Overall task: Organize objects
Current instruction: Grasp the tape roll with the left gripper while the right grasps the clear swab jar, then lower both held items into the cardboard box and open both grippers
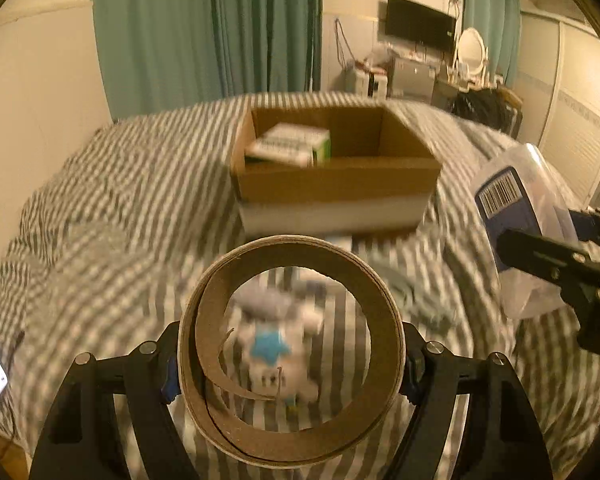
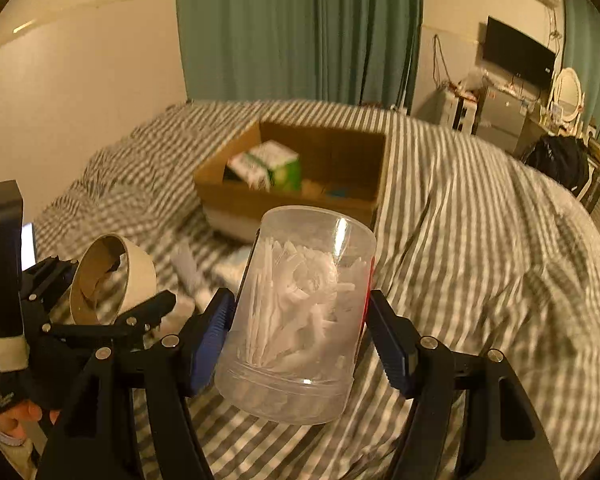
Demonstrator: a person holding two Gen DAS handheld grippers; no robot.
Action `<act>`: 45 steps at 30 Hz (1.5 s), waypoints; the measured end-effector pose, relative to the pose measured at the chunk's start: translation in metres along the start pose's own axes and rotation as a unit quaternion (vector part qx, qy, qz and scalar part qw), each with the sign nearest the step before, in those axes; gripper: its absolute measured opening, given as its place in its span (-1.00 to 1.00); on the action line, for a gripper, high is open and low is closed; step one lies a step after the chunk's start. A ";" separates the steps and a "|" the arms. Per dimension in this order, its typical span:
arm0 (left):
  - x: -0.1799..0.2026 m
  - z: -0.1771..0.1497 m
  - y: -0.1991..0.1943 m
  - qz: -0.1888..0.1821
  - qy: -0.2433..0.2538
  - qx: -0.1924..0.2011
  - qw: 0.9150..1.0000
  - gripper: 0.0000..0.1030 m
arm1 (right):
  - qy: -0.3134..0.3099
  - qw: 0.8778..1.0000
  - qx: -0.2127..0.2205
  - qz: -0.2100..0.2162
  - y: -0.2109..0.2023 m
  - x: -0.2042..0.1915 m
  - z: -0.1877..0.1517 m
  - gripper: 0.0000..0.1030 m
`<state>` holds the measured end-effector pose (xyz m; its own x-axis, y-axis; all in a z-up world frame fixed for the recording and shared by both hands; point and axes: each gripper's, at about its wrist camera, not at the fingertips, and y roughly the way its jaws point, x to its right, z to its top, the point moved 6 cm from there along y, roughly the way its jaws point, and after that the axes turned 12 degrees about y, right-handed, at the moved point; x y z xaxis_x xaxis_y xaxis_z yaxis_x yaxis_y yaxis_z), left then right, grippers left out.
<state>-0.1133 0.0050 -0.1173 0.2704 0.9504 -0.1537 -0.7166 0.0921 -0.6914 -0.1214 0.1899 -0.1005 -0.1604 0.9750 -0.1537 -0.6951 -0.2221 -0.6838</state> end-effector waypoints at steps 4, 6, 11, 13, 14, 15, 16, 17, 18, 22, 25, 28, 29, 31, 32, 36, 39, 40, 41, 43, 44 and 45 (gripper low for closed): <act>-0.012 0.040 0.000 -0.001 -0.010 0.026 1.000 0.55 | -0.002 1.000 0.023 0.003 -0.005 0.003 0.032 0.30; -0.019 0.057 -0.001 0.000 -0.016 0.038 0.999 0.55 | -0.003 0.999 0.034 0.006 -0.006 0.003 0.050 0.30; -0.033 0.099 0.009 0.004 -0.029 0.060 0.998 0.55 | -0.017 0.998 0.059 0.006 -0.003 -0.003 0.091 0.30; -0.040 0.115 0.016 0.004 -0.035 0.066 0.997 0.55 | -0.023 0.998 0.066 0.006 0.000 -0.005 0.106 0.30; -0.042 0.122 0.019 0.005 -0.038 0.068 0.997 0.55 | -0.025 0.997 0.069 0.007 0.002 -0.006 0.112 0.30; -0.043 0.130 0.023 0.004 -0.039 0.070 0.997 0.55 | -0.026 0.997 0.072 0.008 0.005 -0.007 0.118 0.30; -0.044 0.138 0.026 0.006 -0.037 0.072 0.997 0.55 | -0.027 0.997 0.073 0.008 0.008 -0.008 0.124 0.29; -0.044 0.144 0.030 0.008 -0.034 0.074 0.997 0.55 | -0.028 0.997 0.075 0.009 0.011 -0.008 0.128 0.29; -0.045 0.153 0.035 0.010 -0.029 0.075 0.997 0.55 | -0.028 0.997 0.075 0.010 0.015 -0.008 0.133 0.29; -0.048 0.173 0.052 0.009 -0.023 0.081 0.996 0.55 | -0.028 0.997 0.071 0.012 0.039 -0.010 0.152 0.29; -0.051 0.184 0.070 0.011 -0.022 0.075 0.997 0.55 | -0.024 0.997 0.068 0.011 0.057 -0.007 0.166 0.29; -0.051 0.188 0.086 0.009 -0.022 0.064 0.998 0.54 | -0.015 0.998 0.061 0.016 0.072 -0.001 0.176 0.29; -0.051 0.190 0.093 0.010 -0.018 0.060 0.998 0.54 | -0.013 0.998 0.059 0.015 0.079 0.002 0.180 0.29; -0.050 0.189 0.101 0.012 -0.010 0.054 0.998 0.55 | -0.009 0.998 0.054 0.014 0.089 0.007 0.185 0.29; -0.049 0.188 0.106 0.013 -0.007 0.050 0.999 0.55 | -0.006 0.999 0.051 0.015 0.094 0.009 0.186 0.29; -0.046 0.184 0.124 0.008 0.003 0.033 0.999 0.54 | 0.001 0.999 0.037 0.015 0.116 0.016 0.189 0.29; -0.040 0.181 0.134 0.000 0.010 0.027 1.000 0.55 | 0.002 1.000 0.027 0.014 0.132 0.017 0.190 0.29; -0.037 0.181 0.137 -0.001 0.014 0.026 1.000 0.54 | 0.001 1.000 0.024 0.013 0.136 0.017 0.189 0.29; -0.034 0.180 0.140 -0.003 0.019 0.024 1.000 0.55 | -0.002 1.000 0.021 0.013 0.141 0.017 0.189 0.29; -0.029 0.177 0.144 -0.001 0.030 0.021 0.999 0.55 | -0.002 1.000 0.018 0.014 0.147 0.016 0.188 0.29; -0.027 0.176 0.146 0.000 0.036 0.020 0.999 0.55 | 0.000 1.000 0.016 0.013 0.151 0.018 0.188 0.29; -0.026 0.174 0.148 0.000 0.041 0.018 0.999 0.55 | 0.000 1.000 0.014 0.013 0.154 0.019 0.187 0.29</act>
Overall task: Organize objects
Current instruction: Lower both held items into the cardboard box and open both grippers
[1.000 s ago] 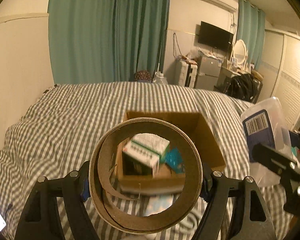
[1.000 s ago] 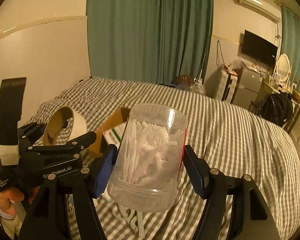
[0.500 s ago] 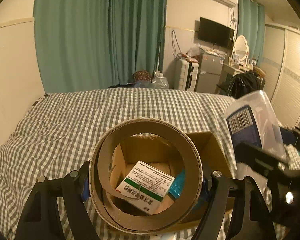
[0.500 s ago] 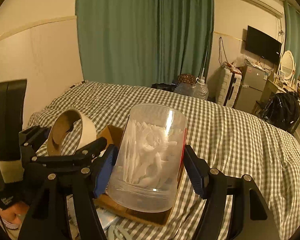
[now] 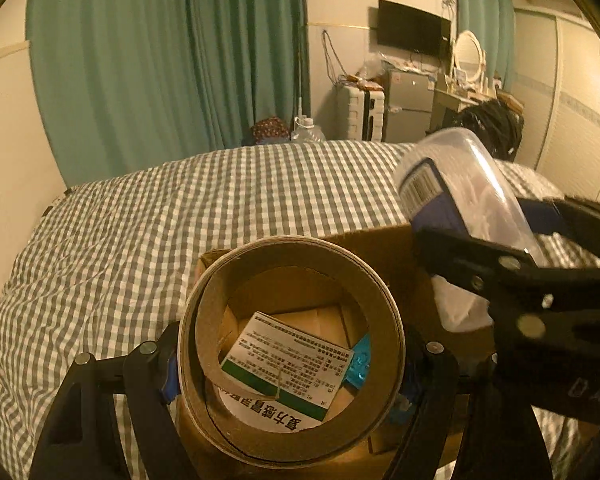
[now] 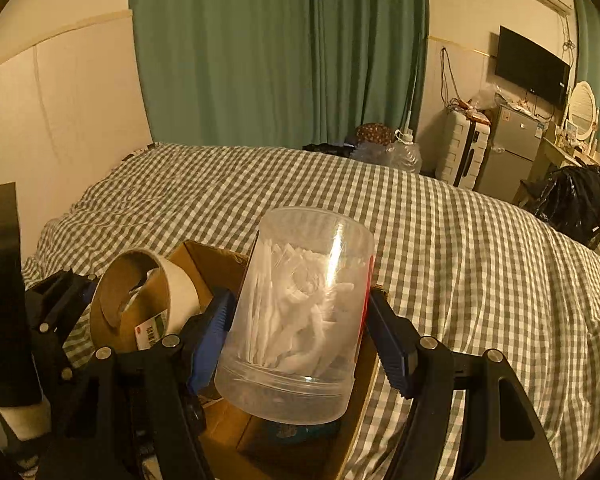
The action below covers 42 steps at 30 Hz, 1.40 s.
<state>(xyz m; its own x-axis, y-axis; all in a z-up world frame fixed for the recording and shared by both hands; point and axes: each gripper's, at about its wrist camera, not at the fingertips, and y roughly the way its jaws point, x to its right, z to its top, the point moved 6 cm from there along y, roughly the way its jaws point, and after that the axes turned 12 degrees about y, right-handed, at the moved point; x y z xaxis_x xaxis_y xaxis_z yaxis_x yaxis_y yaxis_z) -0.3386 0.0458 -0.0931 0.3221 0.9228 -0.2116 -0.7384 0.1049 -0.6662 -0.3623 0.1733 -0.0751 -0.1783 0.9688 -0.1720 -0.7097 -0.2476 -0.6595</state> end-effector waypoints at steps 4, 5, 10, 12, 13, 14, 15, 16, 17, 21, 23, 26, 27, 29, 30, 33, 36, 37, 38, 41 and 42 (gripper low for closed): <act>0.006 -0.006 0.009 -0.014 0.000 -0.011 1.000 0.55 | 0.007 1.000 -0.009 0.000 0.009 0.005 -0.003 0.29; 0.007 -0.008 0.011 -0.018 -0.003 -0.013 1.000 0.55 | 0.010 1.000 -0.010 0.002 0.010 0.007 -0.005 0.29; 0.014 -0.015 0.014 -0.030 0.003 -0.018 0.999 0.59 | 0.019 1.000 -0.018 0.003 0.011 0.014 -0.011 0.30; 0.016 -0.018 0.012 -0.031 0.001 -0.017 0.999 0.62 | 0.030 0.999 -0.018 0.008 0.010 0.018 -0.010 0.30; 0.016 -0.018 0.010 -0.032 -0.001 -0.017 0.999 0.69 | 0.030 0.999 -0.017 0.007 0.008 0.019 -0.010 0.30; 0.016 -0.018 0.008 -0.033 -0.004 -0.016 0.999 0.75 | 0.028 1.000 -0.013 0.004 0.003 0.019 -0.009 0.31; 0.016 -0.017 0.004 -0.033 -0.006 -0.012 0.999 0.79 | 0.026 1.000 -0.011 0.002 -0.001 0.019 -0.009 0.31; 0.016 -0.016 0.000 -0.034 -0.007 -0.009 0.999 0.80 | 0.025 1.000 -0.008 0.000 -0.006 0.019 -0.010 0.32; 0.016 -0.016 -0.003 -0.034 -0.008 -0.008 0.999 0.81 | 0.026 1.000 -0.004 -0.002 -0.013 0.020 -0.009 0.32; 0.014 -0.010 -0.028 -0.022 -0.011 0.000 1.000 0.82 | 0.023 1.000 0.010 -0.011 -0.039 0.023 -0.003 0.35; 0.012 -0.005 -0.041 -0.019 -0.016 0.008 1.000 0.86 | 0.021 0.999 0.022 -0.014 -0.059 0.024 0.000 0.36; 0.009 0.000 -0.069 -0.010 -0.022 0.029 0.999 0.96 | 0.020 0.999 0.041 -0.019 -0.091 0.025 0.000 0.41; 0.010 0.003 -0.079 -0.006 -0.022 0.034 0.999 0.96 | 0.019 0.999 0.046 -0.020 -0.099 0.024 0.000 0.43; 0.010 0.005 -0.097 0.002 -0.026 0.044 0.999 0.96 | 0.016 0.998 0.057 -0.022 -0.119 0.023 0.000 0.44; 0.010 0.006 -0.106 0.005 -0.028 0.048 0.998 0.97 | 0.014 0.998 0.063 -0.024 -0.129 0.022 -0.002 0.46; 0.011 0.005 -0.130 0.015 -0.032 0.057 0.998 0.98 | 0.011 0.997 0.077 -0.024 -0.157 0.020 -0.007 0.51; 0.013 0.001 -0.150 0.022 -0.034 0.066 0.997 1.00 | 0.006 0.996 0.085 -0.018 -0.179 0.015 -0.015 0.56; 0.013 0.000 -0.155 0.024 -0.033 0.067 0.997 1.00 | 0.001 0.996 0.087 -0.016 -0.186 0.012 -0.019 0.57; 0.013 -0.002 -0.160 0.027 -0.031 0.068 0.997 1.00 | -0.003 0.996 0.088 -0.015 -0.191 0.010 -0.023 0.58; 0.012 -0.013 -0.174 0.040 -0.032 0.073 0.996 1.00 | -0.015 0.996 0.088 -0.009 -0.201 0.004 -0.037 0.58; 0.012 -0.018 -0.177 0.041 -0.033 0.071 0.996 1.00 | -0.017 0.996 0.088 -0.008 -0.204 0.004 -0.041 0.58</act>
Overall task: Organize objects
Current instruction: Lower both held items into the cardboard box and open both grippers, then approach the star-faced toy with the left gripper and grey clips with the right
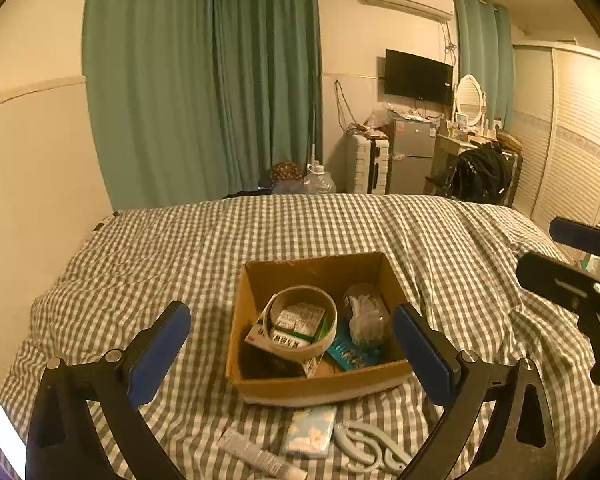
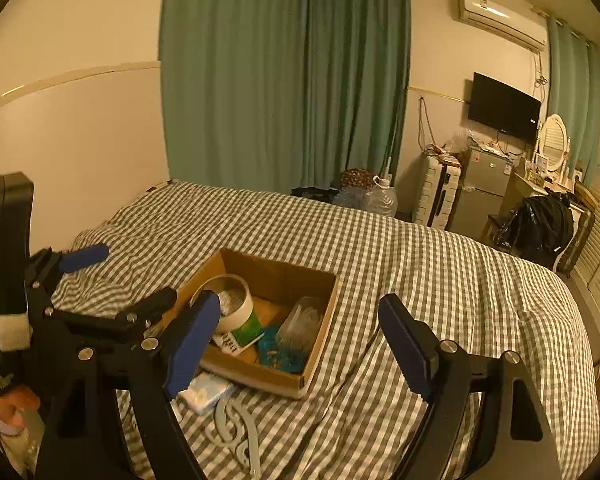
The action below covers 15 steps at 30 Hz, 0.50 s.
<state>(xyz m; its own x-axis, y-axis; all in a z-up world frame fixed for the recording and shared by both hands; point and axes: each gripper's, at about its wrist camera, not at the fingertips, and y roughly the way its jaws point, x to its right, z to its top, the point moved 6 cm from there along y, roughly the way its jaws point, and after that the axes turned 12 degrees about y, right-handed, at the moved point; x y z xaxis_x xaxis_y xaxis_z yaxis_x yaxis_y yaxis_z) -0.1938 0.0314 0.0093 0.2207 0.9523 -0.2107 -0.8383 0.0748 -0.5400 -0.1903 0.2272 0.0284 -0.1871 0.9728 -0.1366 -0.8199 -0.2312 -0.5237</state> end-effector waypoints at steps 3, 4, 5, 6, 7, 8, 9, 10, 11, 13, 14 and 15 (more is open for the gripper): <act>-0.003 -0.014 -0.007 0.007 -0.011 -0.008 1.000 1.00 | -0.007 1.000 -0.007 0.009 -0.004 -0.003 -0.014 0.58; -0.006 -0.020 -0.009 0.012 -0.017 -0.010 1.000 1.00 | -0.009 1.000 -0.009 0.011 -0.005 -0.003 -0.019 0.58; -0.008 -0.027 -0.011 0.019 -0.024 -0.014 0.999 1.00 | -0.011 1.000 -0.011 0.012 -0.006 -0.004 -0.026 0.58; -0.010 -0.033 -0.013 0.025 -0.028 -0.021 0.999 1.00 | -0.013 1.000 -0.014 0.014 -0.006 -0.004 -0.031 0.58; -0.012 -0.039 -0.013 0.029 -0.031 -0.026 0.999 1.00 | -0.015 1.000 -0.017 0.015 -0.004 -0.005 -0.035 0.58; -0.013 -0.046 -0.013 0.035 -0.031 -0.030 0.998 1.00 | -0.017 1.000 -0.020 0.015 -0.002 -0.005 -0.041 0.58; -0.014 -0.054 -0.013 0.043 -0.031 -0.034 0.998 1.00 | -0.021 0.999 -0.025 0.015 0.000 -0.005 -0.047 0.58; -0.015 -0.061 -0.012 0.049 -0.032 -0.038 0.998 1.00 | -0.024 0.999 -0.029 0.015 0.003 -0.006 -0.053 0.58; -0.015 -0.069 -0.009 0.053 -0.032 -0.045 0.997 1.00 | -0.028 0.999 -0.036 0.013 0.007 -0.006 -0.061 0.58; -0.015 -0.088 -0.002 0.054 -0.040 -0.060 0.996 1.00 | -0.034 0.998 -0.046 0.014 0.015 -0.007 -0.073 0.58; -0.015 -0.095 0.000 0.053 -0.043 -0.066 0.995 1.00 | -0.036 0.998 -0.051 0.014 0.018 -0.008 -0.078 0.58; -0.014 -0.106 0.005 0.052 -0.047 -0.074 0.995 1.00 | -0.038 0.997 -0.058 0.014 0.023 -0.009 -0.084 0.58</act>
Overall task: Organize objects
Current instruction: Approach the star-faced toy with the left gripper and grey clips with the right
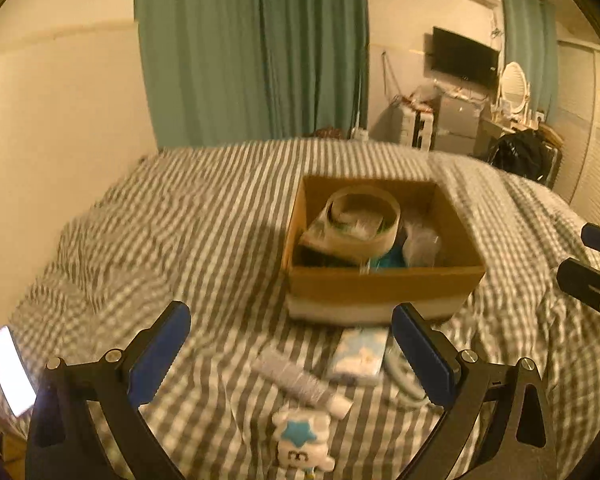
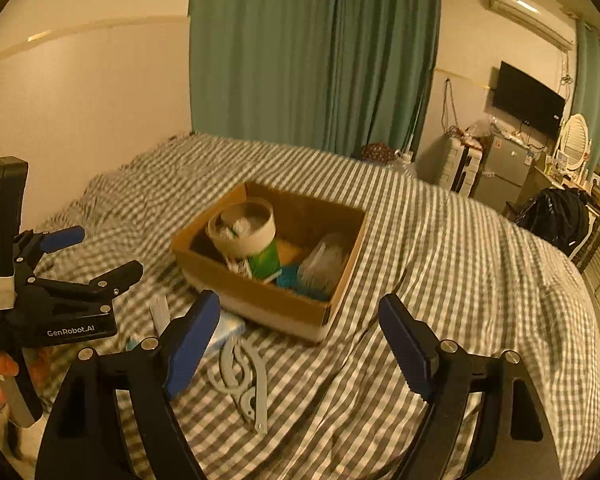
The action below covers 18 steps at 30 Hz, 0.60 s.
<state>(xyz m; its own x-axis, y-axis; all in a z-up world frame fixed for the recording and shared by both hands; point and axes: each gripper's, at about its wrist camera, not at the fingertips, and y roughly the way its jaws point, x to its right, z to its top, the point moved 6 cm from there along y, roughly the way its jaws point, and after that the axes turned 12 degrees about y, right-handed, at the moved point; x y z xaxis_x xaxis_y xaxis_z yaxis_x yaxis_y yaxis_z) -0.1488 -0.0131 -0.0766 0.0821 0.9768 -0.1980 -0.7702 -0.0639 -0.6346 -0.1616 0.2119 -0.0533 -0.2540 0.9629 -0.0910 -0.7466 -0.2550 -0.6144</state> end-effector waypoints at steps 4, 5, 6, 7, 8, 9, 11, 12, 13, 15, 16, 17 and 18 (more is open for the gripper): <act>0.002 -0.030 0.020 0.007 -0.004 -0.032 0.999 1.00 | -0.005 1.000 -0.021 0.002 0.021 -0.006 -0.021 0.58; 0.003 -0.037 0.024 0.005 -0.006 -0.038 0.999 1.00 | -0.005 1.000 -0.027 0.003 0.027 -0.007 -0.027 0.58; 0.005 -0.045 0.029 0.004 -0.008 -0.045 0.999 1.00 | -0.005 0.999 -0.035 0.006 0.034 -0.010 -0.035 0.58; 0.006 -0.052 0.033 0.004 -0.009 -0.052 0.999 1.00 | -0.006 0.999 -0.042 0.008 0.041 -0.012 -0.042 0.58; 0.007 -0.058 0.037 0.003 -0.010 -0.059 0.998 1.00 | -0.006 0.999 -0.046 0.008 0.045 -0.014 -0.047 0.58; 0.010 -0.065 0.042 0.000 -0.011 -0.067 0.998 1.00 | -0.006 0.999 -0.053 0.008 0.051 -0.015 -0.054 0.58; 0.014 -0.076 0.047 -0.007 -0.011 -0.077 0.997 1.00 | -0.006 0.998 -0.064 0.008 0.062 -0.018 -0.066 0.58; 0.015 -0.080 0.050 -0.008 -0.009 -0.082 0.997 1.00 | -0.007 0.997 -0.071 0.007 0.069 -0.020 -0.073 0.58; 0.016 -0.083 0.052 -0.008 -0.007 -0.085 0.996 1.00 | -0.007 0.997 -0.077 0.007 0.075 -0.021 -0.078 0.58; 0.018 -0.090 0.055 -0.011 -0.006 -0.090 0.996 1.00 | -0.008 0.996 -0.091 0.004 0.087 -0.022 -0.089 0.58; 0.018 -0.092 0.056 -0.013 -0.007 -0.092 0.996 1.00 | -0.007 0.995 -0.099 0.003 0.094 -0.022 -0.095 0.58; 0.019 -0.095 0.057 -0.016 -0.007 -0.094 0.995 1.00 | -0.005 0.994 -0.105 0.002 0.098 -0.022 -0.098 0.58; 0.020 -0.099 0.059 -0.018 -0.006 -0.098 0.995 1.00 | -0.004 0.994 -0.110 0.002 0.102 -0.022 -0.102 0.58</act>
<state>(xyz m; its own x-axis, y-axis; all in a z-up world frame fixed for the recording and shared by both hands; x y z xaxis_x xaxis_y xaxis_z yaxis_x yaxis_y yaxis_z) -0.1305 -0.0177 -0.1919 0.0981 0.9816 -0.1638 -0.6286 -0.0664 -0.7749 -0.1697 0.1733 -0.1939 -0.2621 0.9611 -0.0874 -0.5929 -0.2318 -0.7712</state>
